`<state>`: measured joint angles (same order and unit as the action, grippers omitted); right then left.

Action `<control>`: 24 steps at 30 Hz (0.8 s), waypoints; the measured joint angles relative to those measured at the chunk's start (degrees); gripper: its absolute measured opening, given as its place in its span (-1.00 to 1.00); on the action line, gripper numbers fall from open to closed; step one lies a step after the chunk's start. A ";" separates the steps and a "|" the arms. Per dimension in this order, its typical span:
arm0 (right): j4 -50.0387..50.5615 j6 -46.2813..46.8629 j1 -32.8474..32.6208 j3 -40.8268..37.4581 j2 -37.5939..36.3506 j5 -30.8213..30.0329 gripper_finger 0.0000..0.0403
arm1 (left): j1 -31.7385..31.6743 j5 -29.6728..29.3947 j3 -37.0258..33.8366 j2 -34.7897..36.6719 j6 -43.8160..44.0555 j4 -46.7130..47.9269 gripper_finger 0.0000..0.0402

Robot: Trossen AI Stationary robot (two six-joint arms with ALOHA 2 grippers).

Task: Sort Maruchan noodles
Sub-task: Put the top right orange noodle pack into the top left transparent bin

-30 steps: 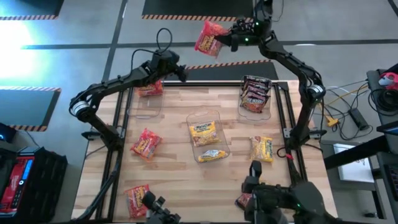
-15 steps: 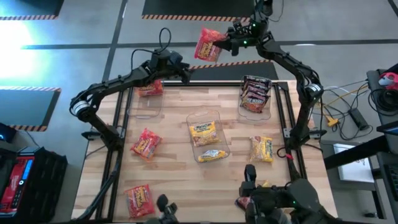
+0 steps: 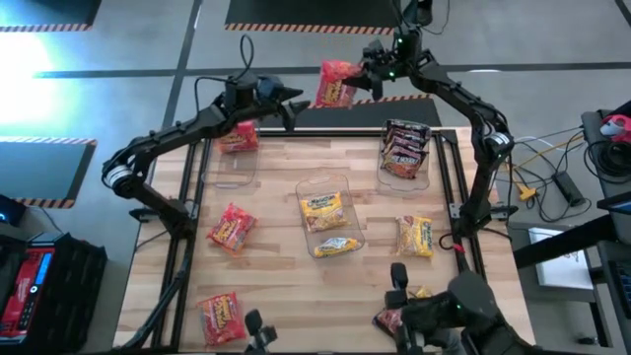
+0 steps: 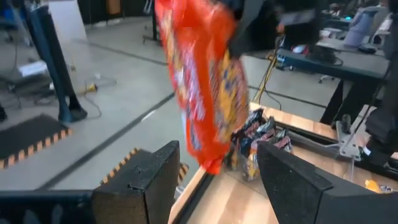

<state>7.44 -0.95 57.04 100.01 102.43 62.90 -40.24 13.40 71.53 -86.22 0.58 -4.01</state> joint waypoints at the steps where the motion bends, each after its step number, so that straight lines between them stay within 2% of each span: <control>1: 0.68 -0.80 0.04 0.00 0.00 -0.02 -0.36 | -0.08 0.89 0.00 0.26 -0.47 -0.07 -0.01; 5: 1.32 -3.17 0.00 0.00 0.00 0.74 -0.36 | -0.14 4.70 0.00 0.38 -2.66 -1.36 -0.01; 10: 1.29 -5.18 -0.29 0.00 -0.06 6.61 -0.36 | -0.10 5.42 0.00 -0.49 -3.16 -5.54 -0.01; 15: 1.27 -7.07 -0.42 0.00 -0.11 6.62 -0.36 | -0.08 10.17 0.02 -0.54 -0.19 -10.26 -0.01; 24: 0.70 -8.54 -1.61 0.00 -0.18 6.58 -0.36 | 0.11 10.26 0.02 -0.71 3.44 -11.15 -0.01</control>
<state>8.14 -9.49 55.43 100.01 102.26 69.47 -40.13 23.66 71.55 -86.92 4.02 -15.16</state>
